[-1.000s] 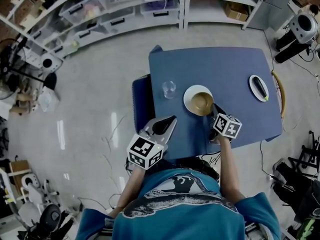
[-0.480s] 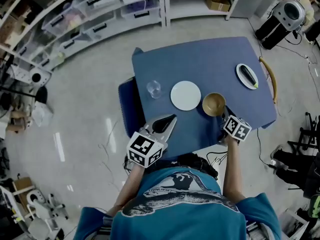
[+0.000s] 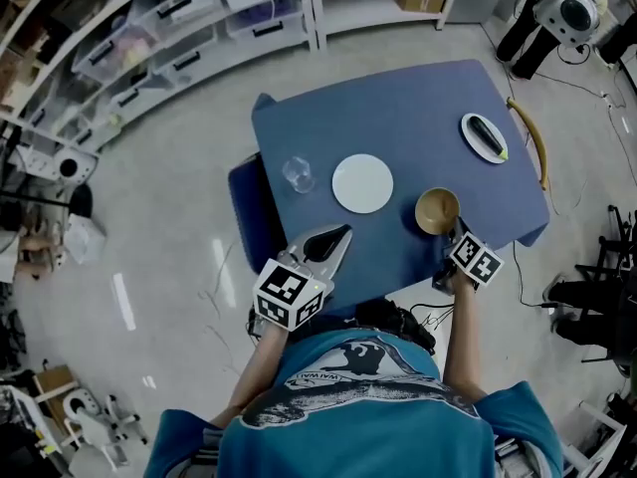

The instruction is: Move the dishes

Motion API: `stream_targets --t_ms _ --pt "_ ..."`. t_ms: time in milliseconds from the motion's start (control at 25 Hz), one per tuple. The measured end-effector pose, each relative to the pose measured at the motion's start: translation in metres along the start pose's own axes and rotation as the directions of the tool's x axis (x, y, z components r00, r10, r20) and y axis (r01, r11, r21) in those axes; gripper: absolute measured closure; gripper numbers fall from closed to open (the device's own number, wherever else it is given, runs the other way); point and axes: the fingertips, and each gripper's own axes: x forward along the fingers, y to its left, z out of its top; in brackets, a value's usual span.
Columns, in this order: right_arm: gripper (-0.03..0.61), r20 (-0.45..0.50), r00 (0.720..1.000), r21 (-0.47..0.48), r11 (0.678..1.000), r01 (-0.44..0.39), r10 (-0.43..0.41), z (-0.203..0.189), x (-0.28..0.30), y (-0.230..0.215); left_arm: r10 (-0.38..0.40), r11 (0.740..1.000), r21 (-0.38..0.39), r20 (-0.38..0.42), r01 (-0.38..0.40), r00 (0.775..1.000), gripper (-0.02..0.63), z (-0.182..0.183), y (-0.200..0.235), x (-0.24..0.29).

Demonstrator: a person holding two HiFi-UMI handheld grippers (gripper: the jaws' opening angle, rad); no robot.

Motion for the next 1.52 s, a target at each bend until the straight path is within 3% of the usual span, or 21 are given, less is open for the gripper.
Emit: stream_targets --t_ms 560,960,1240,1520 --pt "0.442 0.006 1.0 -0.022 1.0 -0.022 0.022 -0.021 -0.025 0.013 0.021 1.0 0.012 0.006 -0.021 1.0 0.6 -0.009 -0.002 -0.032" --pt "0.442 0.072 0.989 -0.141 0.983 -0.117 0.128 -0.035 -0.073 0.076 -0.043 0.999 0.009 -0.022 0.043 0.999 0.6 -0.035 -0.015 -0.067" --pt "0.442 0.069 0.978 -0.229 0.957 -0.176 0.197 -0.065 -0.107 0.129 -0.106 0.994 0.001 -0.048 0.106 0.993 0.6 -0.057 -0.022 -0.082" --pt "0.447 0.02 0.965 -0.356 0.904 -0.238 0.262 -0.085 -0.129 0.155 -0.122 0.992 0.011 -0.025 0.122 0.992 0.6 -0.062 -0.042 -0.084"
